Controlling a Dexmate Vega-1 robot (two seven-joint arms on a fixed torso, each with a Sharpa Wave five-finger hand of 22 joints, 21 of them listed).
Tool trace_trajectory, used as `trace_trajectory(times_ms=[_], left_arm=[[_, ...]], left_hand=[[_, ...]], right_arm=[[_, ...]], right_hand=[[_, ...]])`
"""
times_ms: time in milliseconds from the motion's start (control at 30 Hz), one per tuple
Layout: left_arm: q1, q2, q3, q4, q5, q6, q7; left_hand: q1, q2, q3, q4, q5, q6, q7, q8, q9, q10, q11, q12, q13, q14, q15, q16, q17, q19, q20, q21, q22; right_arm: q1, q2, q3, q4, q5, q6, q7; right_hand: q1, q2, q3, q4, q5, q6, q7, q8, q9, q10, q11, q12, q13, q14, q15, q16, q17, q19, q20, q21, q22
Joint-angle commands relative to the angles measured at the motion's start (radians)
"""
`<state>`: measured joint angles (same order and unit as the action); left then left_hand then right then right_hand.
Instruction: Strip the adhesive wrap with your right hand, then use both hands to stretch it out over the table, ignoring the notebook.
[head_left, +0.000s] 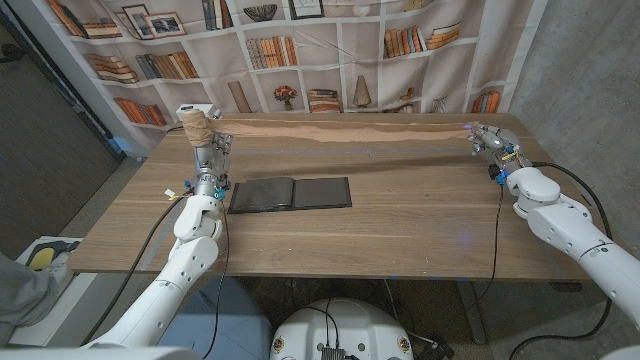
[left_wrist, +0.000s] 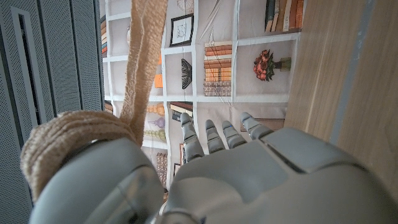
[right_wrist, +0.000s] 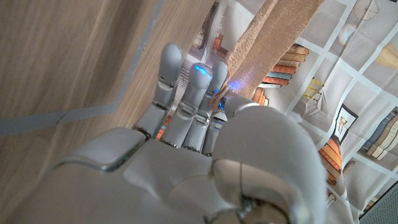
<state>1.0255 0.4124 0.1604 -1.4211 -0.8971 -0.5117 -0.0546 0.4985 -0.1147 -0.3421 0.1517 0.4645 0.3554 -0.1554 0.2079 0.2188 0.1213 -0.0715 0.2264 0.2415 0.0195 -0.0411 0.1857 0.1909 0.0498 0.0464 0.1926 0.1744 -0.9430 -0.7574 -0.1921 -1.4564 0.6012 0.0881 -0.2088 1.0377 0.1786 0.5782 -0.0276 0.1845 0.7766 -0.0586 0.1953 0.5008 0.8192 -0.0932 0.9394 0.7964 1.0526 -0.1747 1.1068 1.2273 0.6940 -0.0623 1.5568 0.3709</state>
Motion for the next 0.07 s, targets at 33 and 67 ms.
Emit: trace_trajectory(times_ms=[33,67], left_arm=[[-0.002,-0.006,0.002,0.003,0.003,-0.008,0.0],[-0.004,-0.007,0.002,0.004,0.003,-0.01,-0.002]], left_hand=[[-0.011,0.002,-0.001,-0.009,-0.005,0.01,-0.001,0.004,0.0,0.001,0.006,0.007,0.002,-0.004,-0.003,0.009,0.001,0.001,0.001,0.003,0.004],[-0.011,0.002,-0.001,-0.009,-0.005,0.011,-0.002,0.004,0.0,0.0,0.006,0.007,0.002,-0.004,-0.003,0.009,0.001,0.002,0.001,0.003,0.004]], right_arm=[[0.007,0.003,-0.002,0.011,0.001,0.004,0.008],[0.009,0.003,-0.003,0.013,0.001,0.004,0.009]], right_hand=[[-0.005,0.0,0.008,0.003,0.0,0.005,0.002,0.0,-0.001,0.0,-0.003,0.006,-0.001,-0.004,-0.044,0.006,0.0,-0.004,-0.15,0.006,0.003],[-0.006,0.0,0.008,0.003,0.0,0.004,0.002,-0.001,-0.001,0.0,-0.004,0.006,0.0,-0.004,-0.044,0.006,0.0,-0.003,-0.15,0.007,0.004]])
